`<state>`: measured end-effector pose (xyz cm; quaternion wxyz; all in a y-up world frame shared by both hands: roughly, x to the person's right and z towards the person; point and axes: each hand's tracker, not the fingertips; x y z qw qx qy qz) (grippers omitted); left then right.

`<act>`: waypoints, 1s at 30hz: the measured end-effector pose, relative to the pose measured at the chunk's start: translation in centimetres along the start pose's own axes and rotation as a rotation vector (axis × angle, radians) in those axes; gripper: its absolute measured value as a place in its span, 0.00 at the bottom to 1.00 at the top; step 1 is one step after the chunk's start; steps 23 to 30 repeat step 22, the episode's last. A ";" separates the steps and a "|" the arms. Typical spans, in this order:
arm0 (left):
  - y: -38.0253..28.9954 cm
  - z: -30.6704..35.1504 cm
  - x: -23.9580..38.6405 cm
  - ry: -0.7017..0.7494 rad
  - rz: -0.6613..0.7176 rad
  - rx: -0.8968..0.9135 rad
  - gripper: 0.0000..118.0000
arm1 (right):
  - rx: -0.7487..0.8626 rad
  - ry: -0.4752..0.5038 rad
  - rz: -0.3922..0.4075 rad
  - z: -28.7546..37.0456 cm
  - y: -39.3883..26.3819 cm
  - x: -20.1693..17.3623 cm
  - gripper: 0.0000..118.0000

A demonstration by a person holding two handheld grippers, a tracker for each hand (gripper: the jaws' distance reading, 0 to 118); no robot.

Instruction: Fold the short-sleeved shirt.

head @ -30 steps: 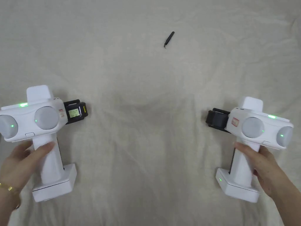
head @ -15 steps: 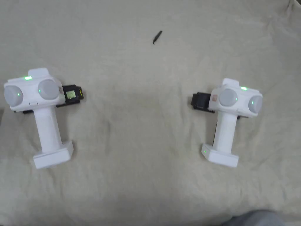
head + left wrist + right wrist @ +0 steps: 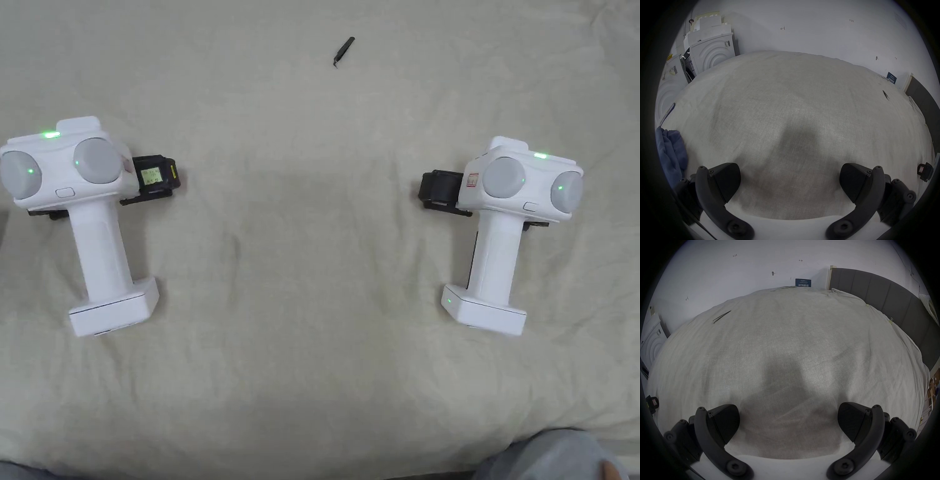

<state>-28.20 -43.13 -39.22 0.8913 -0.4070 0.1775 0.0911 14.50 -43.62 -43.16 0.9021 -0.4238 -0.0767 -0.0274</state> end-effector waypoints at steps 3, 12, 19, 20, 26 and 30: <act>0.0 0.0 0.0 0.000 0.000 0.000 1.00 | 0.000 0.000 0.000 -0.1 0.0 0.0 1.00; 0.1 -0.4 -0.1 0.000 0.000 0.000 1.00 | 0.000 0.000 0.000 -0.1 0.0 0.0 1.00; 0.1 -0.6 -0.2 0.001 0.000 0.000 1.00 | -0.001 0.000 0.000 -0.2 -0.1 0.0 1.00; 0.1 -0.6 -0.2 0.000 0.000 0.000 1.00 | 0.000 0.000 0.000 -0.2 -0.1 0.0 1.00; 0.1 -0.6 -0.2 0.001 0.000 0.000 1.00 | -0.001 0.000 0.000 -0.1 -0.1 0.0 1.00; 0.1 -0.6 -0.2 0.001 0.000 0.000 1.00 | -0.001 0.000 0.000 -0.1 -0.1 0.0 1.00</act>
